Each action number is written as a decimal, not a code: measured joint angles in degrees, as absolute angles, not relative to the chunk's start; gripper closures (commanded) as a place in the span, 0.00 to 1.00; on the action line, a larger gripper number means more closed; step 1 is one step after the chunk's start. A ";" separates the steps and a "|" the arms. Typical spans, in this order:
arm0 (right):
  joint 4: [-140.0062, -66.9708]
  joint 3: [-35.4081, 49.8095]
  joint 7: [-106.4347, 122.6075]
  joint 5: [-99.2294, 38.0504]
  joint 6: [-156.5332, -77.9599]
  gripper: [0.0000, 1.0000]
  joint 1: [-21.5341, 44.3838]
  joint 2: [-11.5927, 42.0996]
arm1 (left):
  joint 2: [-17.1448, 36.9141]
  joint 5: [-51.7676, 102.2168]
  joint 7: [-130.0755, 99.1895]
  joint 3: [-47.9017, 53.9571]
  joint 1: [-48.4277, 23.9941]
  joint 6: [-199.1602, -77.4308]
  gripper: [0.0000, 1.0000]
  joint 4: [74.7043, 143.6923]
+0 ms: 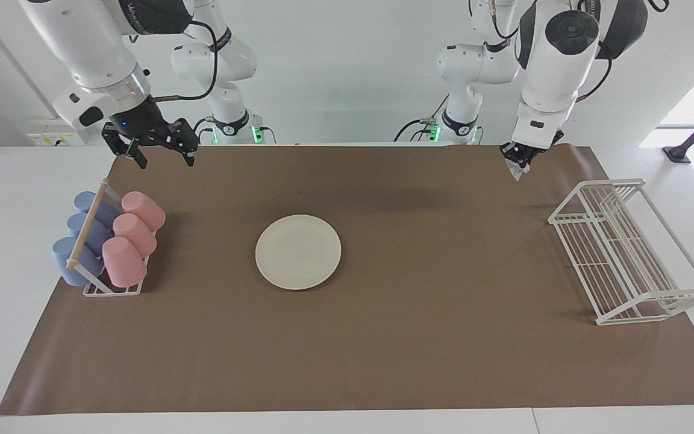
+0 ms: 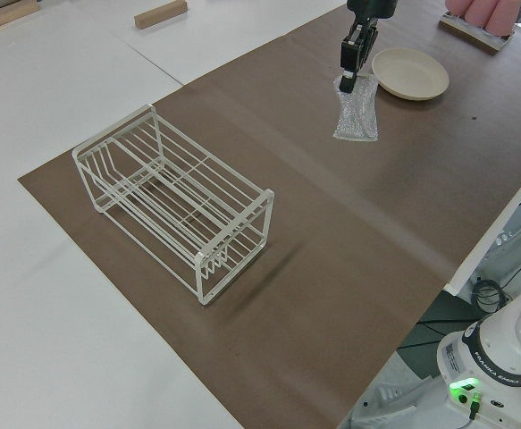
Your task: Wipe plate with sponge
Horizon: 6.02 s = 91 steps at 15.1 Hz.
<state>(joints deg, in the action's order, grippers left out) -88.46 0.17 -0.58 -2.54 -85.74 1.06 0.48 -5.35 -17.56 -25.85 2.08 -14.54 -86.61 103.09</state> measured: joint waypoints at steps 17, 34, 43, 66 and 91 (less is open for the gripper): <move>-93.38 -1.97 0.99 -2.51 -86.84 0.00 0.86 -3.16 | 1.04 -59.12 -26.39 1.29 -9.48 -103.68 1.00 113.38; -93.38 -1.76 0.99 -2.51 -86.87 0.00 -0.27 -3.16 | 0.78 -63.60 -38.87 2.04 -5.76 -111.90 1.00 122.63; -93.38 -1.73 0.99 -2.51 -86.87 0.00 -0.27 -3.16 | 0.55 -63.78 -41.69 2.24 -5.79 -112.52 0.29 124.03; -93.38 -1.73 0.99 -2.51 -86.87 0.00 -0.27 -3.16 | 0.58 -29.63 -32.66 2.33 -10.15 -95.78 0.00 102.86; -93.34 -1.66 0.99 -1.70 -86.87 0.00 -0.27 -3.18 | 1.25 2.30 -13.68 3.77 -5.01 -78.20 0.00 84.41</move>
